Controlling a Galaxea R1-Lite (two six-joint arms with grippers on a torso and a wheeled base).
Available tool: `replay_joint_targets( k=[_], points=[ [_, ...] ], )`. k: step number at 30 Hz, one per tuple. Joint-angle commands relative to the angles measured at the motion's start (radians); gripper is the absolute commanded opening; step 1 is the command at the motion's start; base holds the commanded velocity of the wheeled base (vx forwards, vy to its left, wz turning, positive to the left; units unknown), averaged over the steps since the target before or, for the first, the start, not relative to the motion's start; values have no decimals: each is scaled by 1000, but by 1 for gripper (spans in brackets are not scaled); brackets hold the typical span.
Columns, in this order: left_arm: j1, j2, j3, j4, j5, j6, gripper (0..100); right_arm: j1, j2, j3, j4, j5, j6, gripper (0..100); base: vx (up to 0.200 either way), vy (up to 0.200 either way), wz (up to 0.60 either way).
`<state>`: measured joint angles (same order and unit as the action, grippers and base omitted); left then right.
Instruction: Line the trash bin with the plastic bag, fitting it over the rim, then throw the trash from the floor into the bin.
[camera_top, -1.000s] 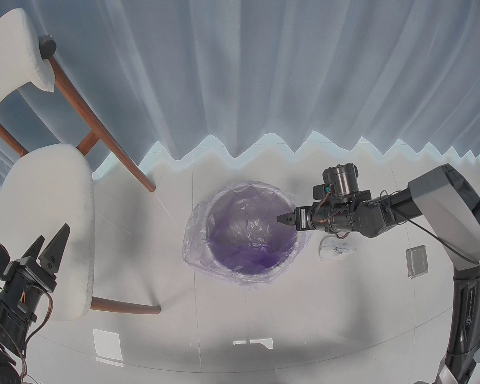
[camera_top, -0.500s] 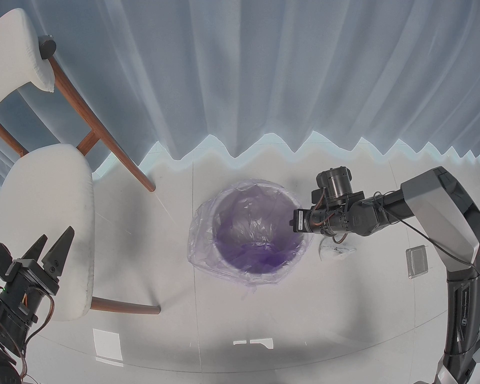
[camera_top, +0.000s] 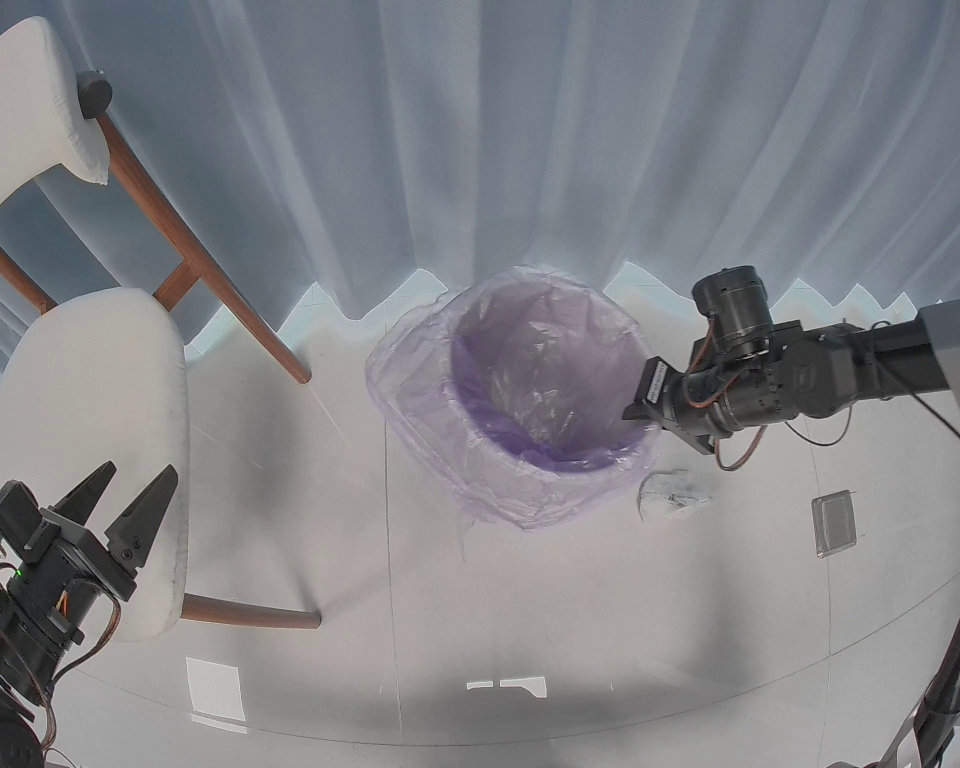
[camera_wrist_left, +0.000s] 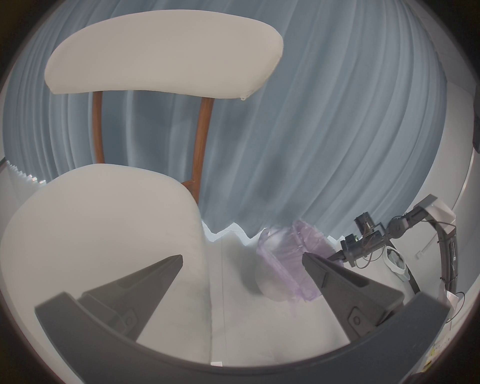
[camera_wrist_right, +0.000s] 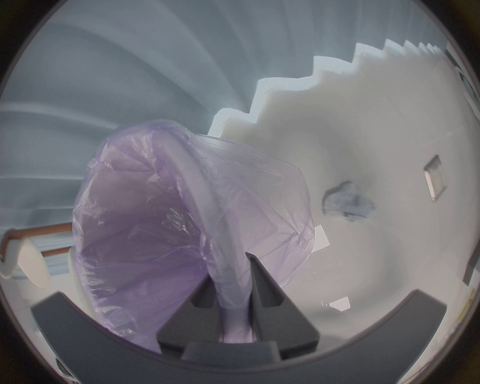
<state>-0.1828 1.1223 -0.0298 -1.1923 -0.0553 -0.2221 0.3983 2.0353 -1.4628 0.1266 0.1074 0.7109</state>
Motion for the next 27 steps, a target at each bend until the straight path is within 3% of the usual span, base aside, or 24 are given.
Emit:
replay_joint_targets(
  k=[1,6,10,14,15,16,17,20,27],
  points=[
    [-72,93,-75,-3,-12,0,100,2,-284,194,88,-2,52,0,0,0,0],
    [-207,188,-183,-15,-5,-33,100,-1,-417,321,90,0,125,0,0,0,0],
    [-376,235,-263,45,-3,-186,100,-9,-489,412,87,3,133,0,0,0,0],
    [-443,243,-272,155,-12,-281,100,-10,-523,446,85,23,134,0,0,0,0],
    [-477,260,-282,217,-12,-359,100,-9,-540,461,85,37,134,0,0,0,0],
    [-477,260,-282,217,-12,-359,100,-9,-540,461,85,37,134,0,0,0,0],
    [-485,303,-302,238,-12,-445,100,-10,-553,472,85,41,136,0,0,0,0],
    [-480,372,-358,246,-12,-542,100,-9,-572,478,87,49,136,0,0,0,0],
    [-486,470,-430,267,-14,-551,100,1,-603,479,91,58,137,0,0,0,0]
  ],
)
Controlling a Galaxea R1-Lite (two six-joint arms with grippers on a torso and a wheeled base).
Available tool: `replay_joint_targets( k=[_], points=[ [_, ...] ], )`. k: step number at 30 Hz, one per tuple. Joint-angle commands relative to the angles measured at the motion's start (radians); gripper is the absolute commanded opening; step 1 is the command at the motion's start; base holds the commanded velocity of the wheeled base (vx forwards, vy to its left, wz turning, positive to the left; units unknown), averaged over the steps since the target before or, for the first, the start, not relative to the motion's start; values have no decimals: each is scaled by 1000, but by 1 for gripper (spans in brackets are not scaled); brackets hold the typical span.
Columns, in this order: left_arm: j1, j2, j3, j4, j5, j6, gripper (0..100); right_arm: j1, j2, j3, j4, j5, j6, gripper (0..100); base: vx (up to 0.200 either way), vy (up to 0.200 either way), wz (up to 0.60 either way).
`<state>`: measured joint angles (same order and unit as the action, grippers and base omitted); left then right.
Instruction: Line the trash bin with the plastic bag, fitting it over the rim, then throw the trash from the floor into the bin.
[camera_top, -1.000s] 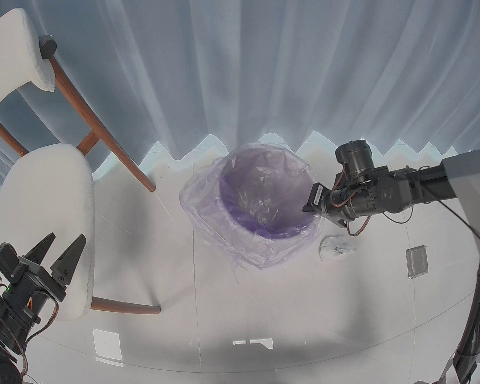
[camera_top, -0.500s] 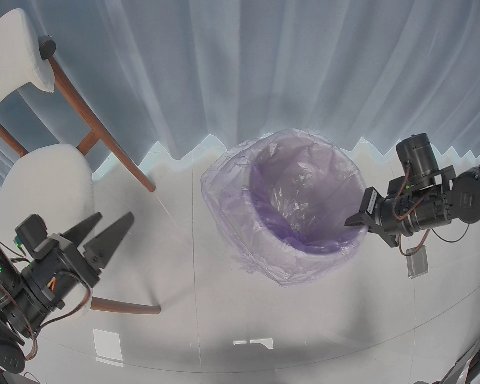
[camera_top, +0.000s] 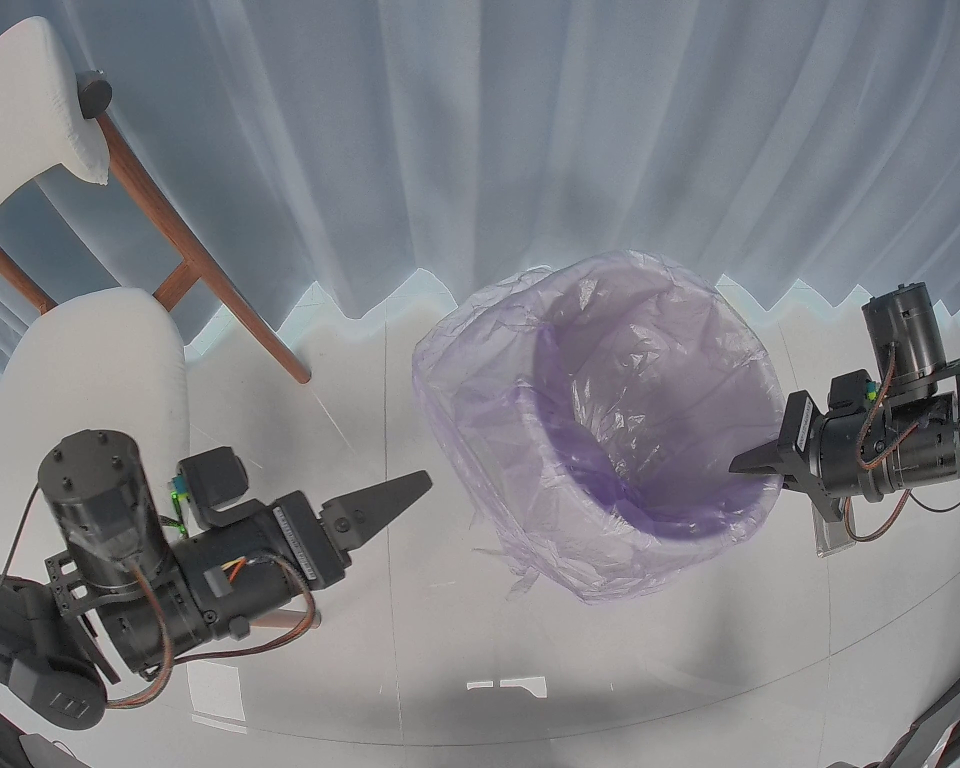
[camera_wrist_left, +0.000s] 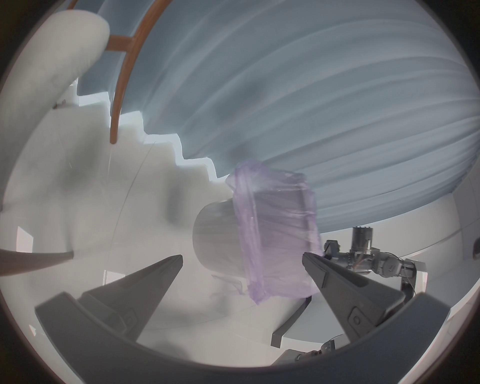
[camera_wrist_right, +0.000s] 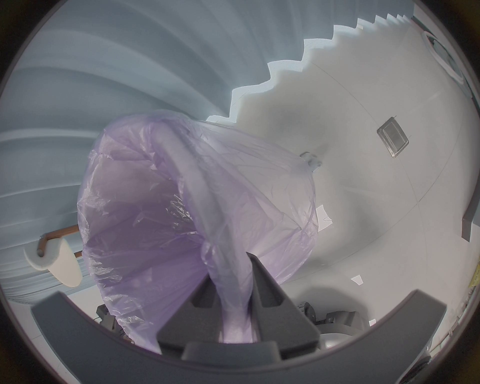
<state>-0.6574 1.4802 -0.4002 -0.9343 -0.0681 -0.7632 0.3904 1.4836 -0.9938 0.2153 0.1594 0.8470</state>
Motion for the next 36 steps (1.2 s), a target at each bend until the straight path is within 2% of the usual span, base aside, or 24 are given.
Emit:
replay_joint_targets(
  k=[1,8,14,26,31,34,36],
  points=[
    [-10,127,-75,8,-1,-10,100,10,-54,12,4,6,1,0,0,0,0],
    [-14,221,-166,2,-1,-10,100,22,-85,81,-2,8,-2,0,0,0,0],
    [-14,285,-246,0,1,-24,100,27,-111,112,-5,43,-6,0,0,0,0],
    [-4,318,-230,9,14,-24,100,27,-111,69,-11,78,1,0,0,0,0],
    [10,324,-195,-3,19,-15,100,24,-103,34,-11,92,30,0,0,0,0],
    [22,324,-193,-1,19,-15,100,24,-103,26,-11,94,43,0,0,0,0],
    [48,333,-192,-1,19,-15,100,22,-108,15,-11,120,53,0,0,0,0]
  ],
)
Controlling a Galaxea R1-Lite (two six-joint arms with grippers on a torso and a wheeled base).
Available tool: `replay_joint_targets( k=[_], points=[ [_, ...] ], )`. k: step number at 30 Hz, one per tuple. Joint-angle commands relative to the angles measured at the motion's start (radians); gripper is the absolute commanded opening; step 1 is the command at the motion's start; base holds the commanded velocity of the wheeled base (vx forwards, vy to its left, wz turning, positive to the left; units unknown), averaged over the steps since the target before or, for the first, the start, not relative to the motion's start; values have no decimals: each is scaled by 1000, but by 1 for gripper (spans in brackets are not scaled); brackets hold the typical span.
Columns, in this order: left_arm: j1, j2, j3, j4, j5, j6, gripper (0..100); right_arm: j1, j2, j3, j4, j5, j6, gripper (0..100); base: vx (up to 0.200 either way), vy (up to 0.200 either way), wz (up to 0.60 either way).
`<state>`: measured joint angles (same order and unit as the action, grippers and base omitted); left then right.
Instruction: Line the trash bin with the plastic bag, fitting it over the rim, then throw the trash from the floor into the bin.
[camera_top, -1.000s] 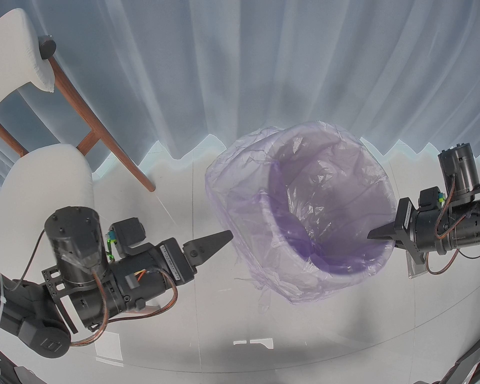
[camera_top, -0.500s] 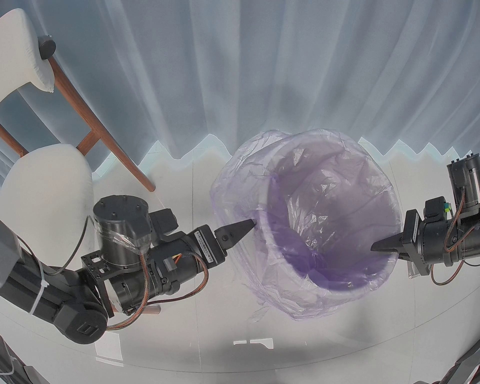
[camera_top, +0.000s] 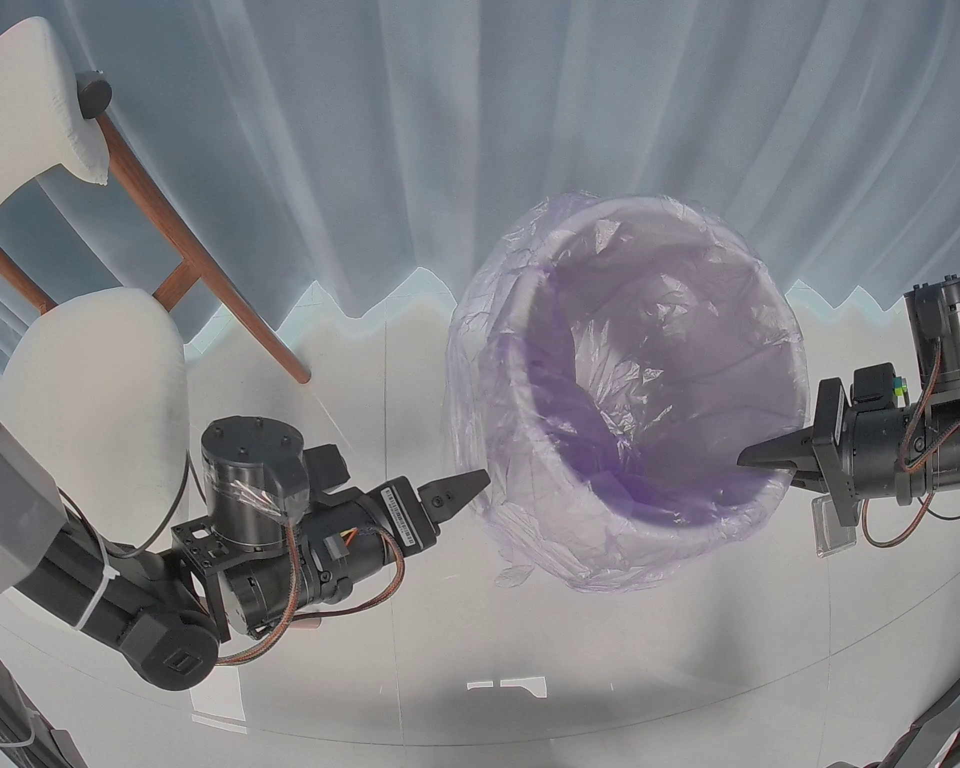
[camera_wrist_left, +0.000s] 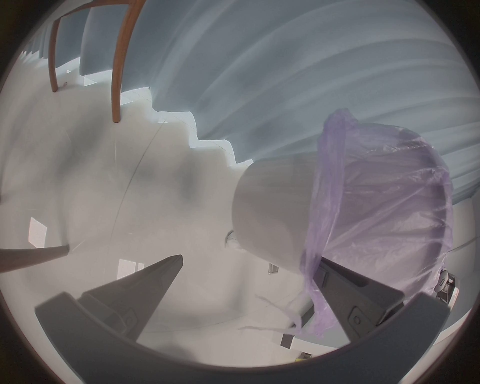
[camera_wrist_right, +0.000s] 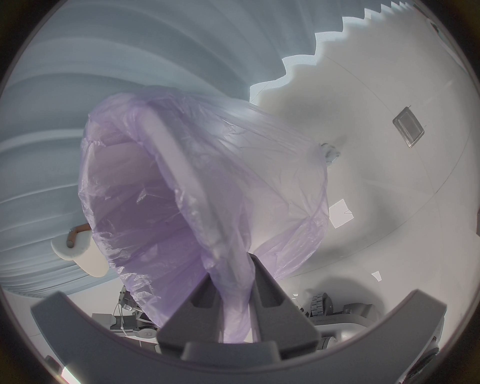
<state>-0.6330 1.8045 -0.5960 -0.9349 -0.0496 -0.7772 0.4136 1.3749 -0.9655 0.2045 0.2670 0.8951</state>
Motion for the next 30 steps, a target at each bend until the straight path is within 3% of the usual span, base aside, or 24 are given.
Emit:
replay_joint_targets(
  k=[1,16,26,29,30],
  points=[
    [38,18,2,-4,0,0,100,-1,-2,-18,1,21,13,0,0,0,0],
    [159,96,2,-65,10,1,100,-4,-37,-30,7,80,100,0,0,0,0],
    [147,15,42,-147,56,-4,100,-26,21,-30,0,78,176,0,0,0,0],
    [127,-93,127,-145,39,-2,100,-58,70,-51,-28,70,234,0,0,0,0],
    [98,-155,174,-139,31,-4,100,-76,90,-64,-54,70,294,0,0,0,0]
  ],
)
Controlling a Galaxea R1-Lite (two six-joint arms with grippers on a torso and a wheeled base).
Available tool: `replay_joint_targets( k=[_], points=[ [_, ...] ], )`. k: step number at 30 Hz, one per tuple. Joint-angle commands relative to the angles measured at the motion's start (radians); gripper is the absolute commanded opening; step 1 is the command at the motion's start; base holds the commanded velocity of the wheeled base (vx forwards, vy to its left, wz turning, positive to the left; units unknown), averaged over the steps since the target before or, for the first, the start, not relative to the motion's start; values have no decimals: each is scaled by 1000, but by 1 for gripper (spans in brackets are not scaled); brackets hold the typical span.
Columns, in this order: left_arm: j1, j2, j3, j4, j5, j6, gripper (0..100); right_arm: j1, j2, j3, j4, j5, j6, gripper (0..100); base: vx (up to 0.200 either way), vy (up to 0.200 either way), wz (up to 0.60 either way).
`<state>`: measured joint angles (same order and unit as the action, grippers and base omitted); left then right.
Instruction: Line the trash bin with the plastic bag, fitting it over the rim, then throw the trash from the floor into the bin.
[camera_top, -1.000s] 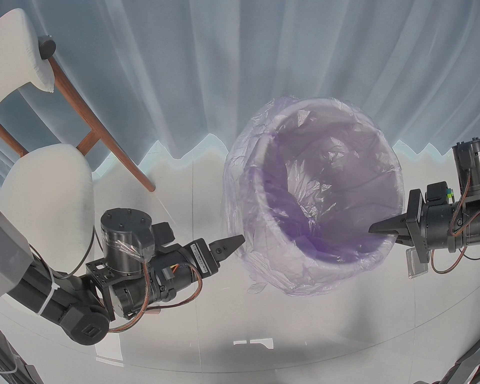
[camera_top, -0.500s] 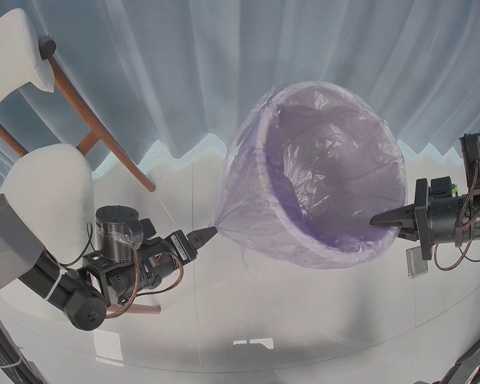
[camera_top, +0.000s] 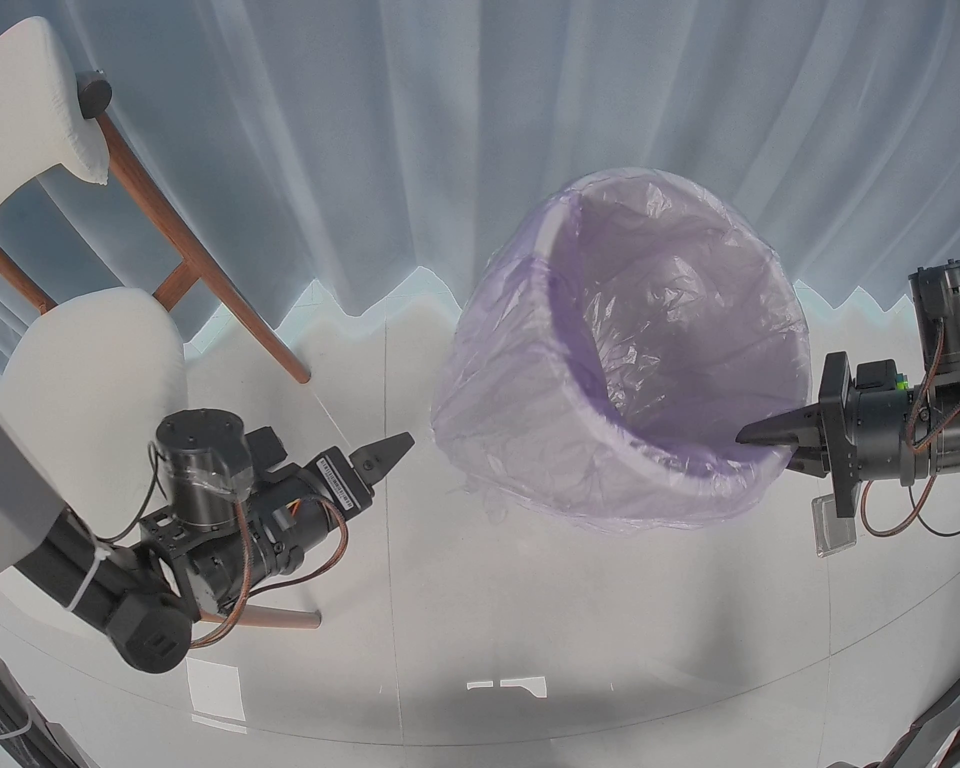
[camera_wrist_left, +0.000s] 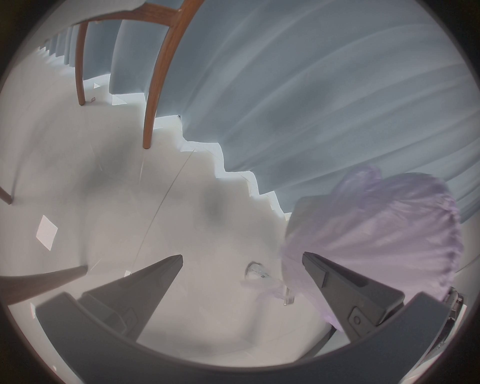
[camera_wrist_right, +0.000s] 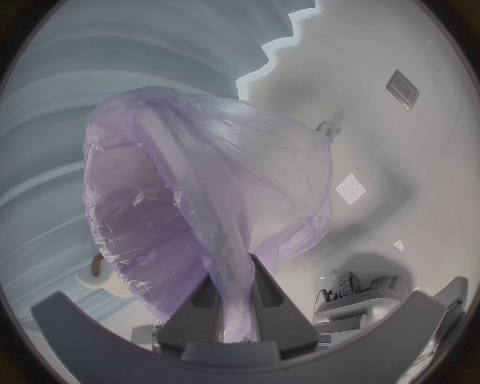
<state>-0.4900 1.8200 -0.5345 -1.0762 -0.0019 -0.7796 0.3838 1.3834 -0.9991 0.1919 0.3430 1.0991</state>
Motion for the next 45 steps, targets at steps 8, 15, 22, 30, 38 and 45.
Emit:
replay_joint_targets(
  k=[8,15,22,30,38,45],
  points=[
    [-165,-217,212,-8,-18,2,100,-54,129,-55,-92,-7,228,0,0,0,0],
    [-144,-205,108,-14,-15,-4,100,-54,158,-49,-91,-36,171,0,0,0,0],
    [-137,-211,18,45,-4,13,100,-65,197,-1,-85,-174,-76,0,0,0,0],
    [-167,-202,-205,398,-15,106,100,-23,187,59,-85,-245,-358,0,0,0,0],
    [-259,-140,-298,556,-16,200,100,-10,223,70,-81,-289,-479,0,0,0,0],
    [-366,-48,-328,608,19,204,100,10,247,73,-88,-311,-529,0,0,0,0]
  ],
)
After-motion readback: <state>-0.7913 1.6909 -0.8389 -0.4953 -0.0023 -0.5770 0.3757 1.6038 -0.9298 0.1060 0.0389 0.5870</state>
